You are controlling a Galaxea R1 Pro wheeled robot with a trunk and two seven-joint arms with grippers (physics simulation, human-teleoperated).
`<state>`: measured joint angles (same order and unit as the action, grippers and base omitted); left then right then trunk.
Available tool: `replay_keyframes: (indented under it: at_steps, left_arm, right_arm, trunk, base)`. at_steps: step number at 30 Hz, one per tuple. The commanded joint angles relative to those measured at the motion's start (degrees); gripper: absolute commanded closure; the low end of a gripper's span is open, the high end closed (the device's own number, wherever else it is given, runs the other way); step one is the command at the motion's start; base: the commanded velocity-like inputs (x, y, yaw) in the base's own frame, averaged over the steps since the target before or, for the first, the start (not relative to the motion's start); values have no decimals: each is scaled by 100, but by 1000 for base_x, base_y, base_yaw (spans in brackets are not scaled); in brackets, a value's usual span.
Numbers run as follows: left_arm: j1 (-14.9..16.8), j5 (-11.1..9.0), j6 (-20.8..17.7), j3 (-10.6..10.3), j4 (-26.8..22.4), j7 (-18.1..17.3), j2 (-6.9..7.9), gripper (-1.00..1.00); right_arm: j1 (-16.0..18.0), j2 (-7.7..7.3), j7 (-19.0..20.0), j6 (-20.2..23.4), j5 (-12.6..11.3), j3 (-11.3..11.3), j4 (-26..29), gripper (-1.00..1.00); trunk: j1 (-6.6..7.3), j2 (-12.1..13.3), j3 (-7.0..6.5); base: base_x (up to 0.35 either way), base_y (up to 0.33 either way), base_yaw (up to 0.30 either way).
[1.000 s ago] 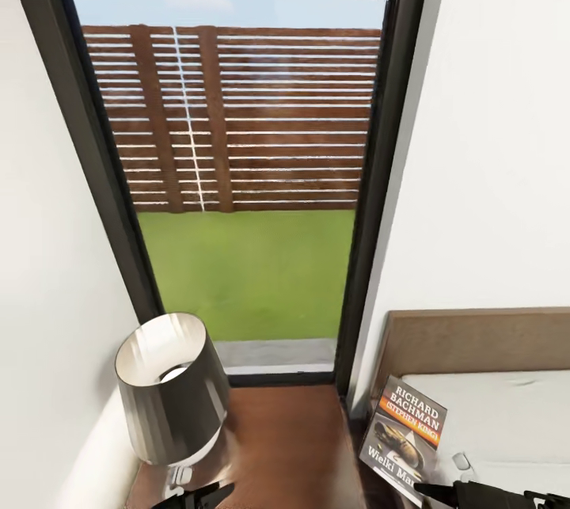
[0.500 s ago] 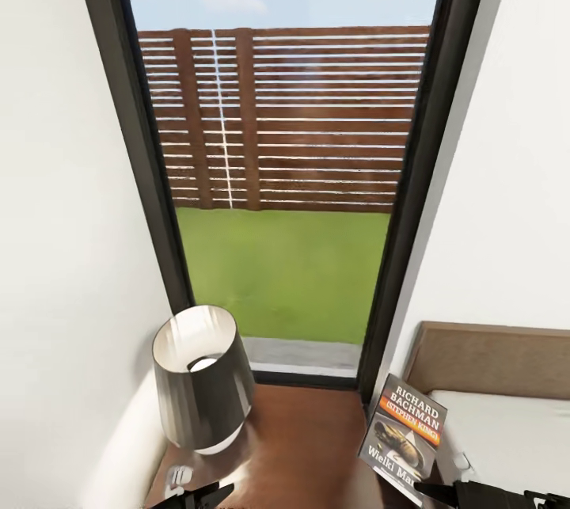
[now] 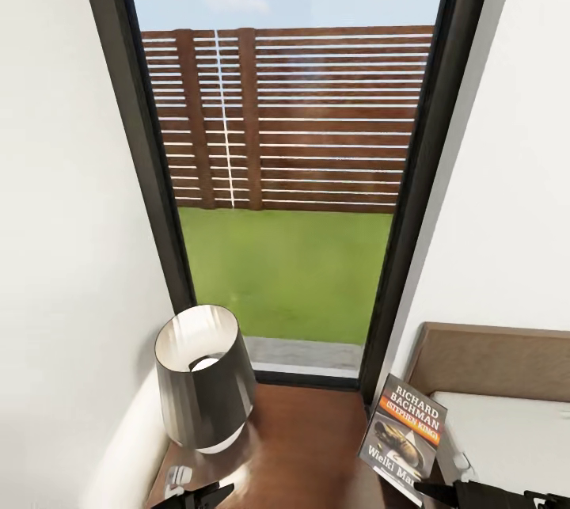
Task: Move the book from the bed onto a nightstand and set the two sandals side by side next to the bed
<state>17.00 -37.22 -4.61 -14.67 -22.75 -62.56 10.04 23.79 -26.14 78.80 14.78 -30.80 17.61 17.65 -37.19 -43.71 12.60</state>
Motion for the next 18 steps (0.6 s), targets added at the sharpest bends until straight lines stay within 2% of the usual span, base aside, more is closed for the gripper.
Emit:
replay_keyframes:
  at_steps: [1, 8, 14, 15, 17, 18]
  left_arm:
    - [5, -58, -49, -36, -2, -10, 7, -100]
    - [5, -58, -49, -39, -2, -10, 1, -100]
    - [5, -58, -49, -44, -4, -12, -2, -100]
    - [5, -55, -53, -44, -8, -16, -2, -100]
    - [5, -53, -55, -44, -9, -19, -2, -100]
    - [5, -51, -56, -44, -9, -22, -2, -100]
  right_arm:
    - [5, -5, -5, 60, -58, 39, 2, 100]
    - [6, -5, -26, 62, -58, 22, 0, 100]
    - [8, -11, -14, 323, -58, -34, 20, 100]
    - [19, -7, -36, 819, -58, -57, 53, 100]
    - [26, 2, -87, 1166, -63, -63, 71, 100]
    - [33, 43, -187, 1518, -72, -67, 87, 100]
  trunk:
    - [-1, -7, 8]
    - [-1, -7, 8]
    - [-1, -7, 8]
    - [-1, -7, 8]
    - [-1, -7, 8]
    - [-1, -7, 8]
  base:
    - [0, 0, 0]
    - [0, 0, 0]
    - [0, 0, 0]
    - [0, 0, 0]
    - [0, 0, 0]
    - [0, 0, 0]
